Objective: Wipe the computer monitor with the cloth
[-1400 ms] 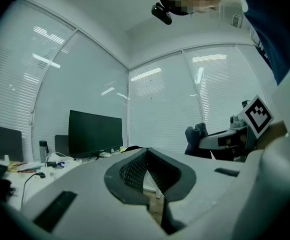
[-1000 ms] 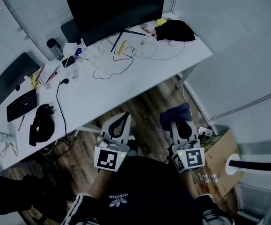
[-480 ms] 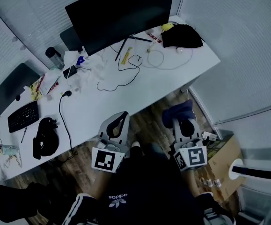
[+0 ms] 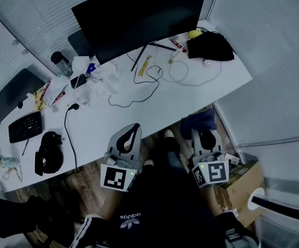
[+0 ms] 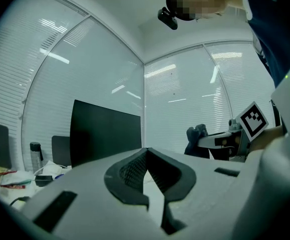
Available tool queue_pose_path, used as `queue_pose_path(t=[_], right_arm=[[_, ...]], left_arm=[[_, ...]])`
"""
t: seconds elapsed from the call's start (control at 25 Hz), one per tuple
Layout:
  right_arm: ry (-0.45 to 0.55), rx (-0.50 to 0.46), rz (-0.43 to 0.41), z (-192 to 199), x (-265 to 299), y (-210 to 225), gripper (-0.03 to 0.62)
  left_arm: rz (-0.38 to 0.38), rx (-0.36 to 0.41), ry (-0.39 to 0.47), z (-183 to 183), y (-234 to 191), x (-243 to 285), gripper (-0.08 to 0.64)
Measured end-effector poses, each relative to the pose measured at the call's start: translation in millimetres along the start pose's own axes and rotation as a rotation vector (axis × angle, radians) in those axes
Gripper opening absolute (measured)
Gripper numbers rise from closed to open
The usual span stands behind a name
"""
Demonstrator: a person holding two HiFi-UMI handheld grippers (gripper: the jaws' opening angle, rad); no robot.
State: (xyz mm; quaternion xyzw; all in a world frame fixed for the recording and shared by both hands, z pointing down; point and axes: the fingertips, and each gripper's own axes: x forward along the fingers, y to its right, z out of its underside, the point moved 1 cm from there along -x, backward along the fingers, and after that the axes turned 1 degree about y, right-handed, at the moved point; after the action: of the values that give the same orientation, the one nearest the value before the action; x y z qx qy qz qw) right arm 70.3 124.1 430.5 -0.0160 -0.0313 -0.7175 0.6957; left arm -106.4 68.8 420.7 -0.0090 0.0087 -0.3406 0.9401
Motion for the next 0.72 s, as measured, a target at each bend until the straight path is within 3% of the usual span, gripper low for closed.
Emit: queue_pose_path(t=[0.2,0.48,0.72], right_arm=[[-0.002,-0.005,-0.080,-4,58,37,0.048],[0.040,-0.052,-0.265,-30,133,76,0.047],[0.035,-0.043,-0.331,-40,168,109,0.048]], left_arm=[[-0.076,0.004,0.001,1,-15,52,0.005],[-0.186,0.006,0.042,-19,-28,126,0.005],[-0.265,0.000,0.031,-18,-31,162,0.005]])
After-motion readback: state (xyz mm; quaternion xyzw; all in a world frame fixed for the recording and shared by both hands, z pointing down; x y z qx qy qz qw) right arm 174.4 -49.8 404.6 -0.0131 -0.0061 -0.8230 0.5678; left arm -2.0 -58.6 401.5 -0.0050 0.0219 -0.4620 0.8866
